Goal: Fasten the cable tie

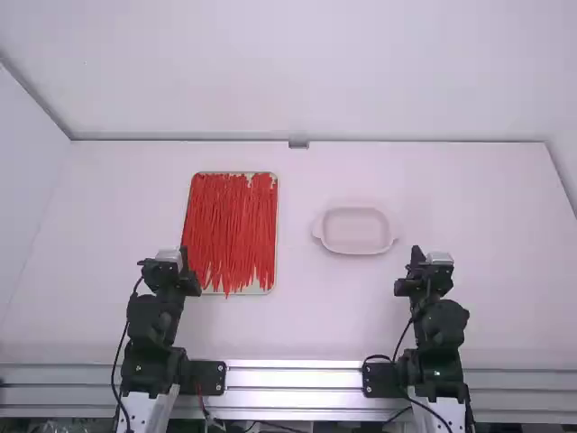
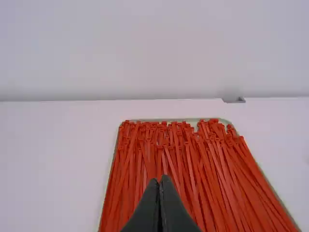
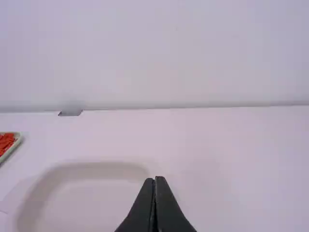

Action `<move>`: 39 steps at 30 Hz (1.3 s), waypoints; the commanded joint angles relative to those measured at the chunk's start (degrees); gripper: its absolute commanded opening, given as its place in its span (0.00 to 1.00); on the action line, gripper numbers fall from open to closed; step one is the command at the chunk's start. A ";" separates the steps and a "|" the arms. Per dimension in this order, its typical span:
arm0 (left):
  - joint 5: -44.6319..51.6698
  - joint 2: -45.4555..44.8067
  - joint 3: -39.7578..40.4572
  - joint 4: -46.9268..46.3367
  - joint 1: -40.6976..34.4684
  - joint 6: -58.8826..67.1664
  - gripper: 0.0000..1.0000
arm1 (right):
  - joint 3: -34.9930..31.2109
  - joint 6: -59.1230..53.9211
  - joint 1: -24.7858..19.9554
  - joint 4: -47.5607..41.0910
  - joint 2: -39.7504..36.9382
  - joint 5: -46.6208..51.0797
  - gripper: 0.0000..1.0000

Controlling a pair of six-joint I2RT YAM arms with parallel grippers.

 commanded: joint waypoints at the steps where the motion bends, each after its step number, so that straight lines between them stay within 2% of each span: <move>1: 0.00 0.01 -0.01 -0.02 0.00 0.02 0.00 | 0.01 0.18 0.00 -0.04 0.01 0.13 0.00; 15: 1.01 4.25 4.37 -2.61 0.18 -0.12 0.08 | 3.42 0.57 0.47 -0.88 4.26 -0.24 0.08; 26: 4.41 15.62 13.81 -8.46 0.56 -0.56 0.24 | 12.92 0.88 2.20 -5.12 16.34 -0.80 0.24; 39: 6.91 32.93 28.85 -20.12 1.17 -2.29 0.49 | 26.82 1.60 5.95 -11.06 33.75 -2.01 0.50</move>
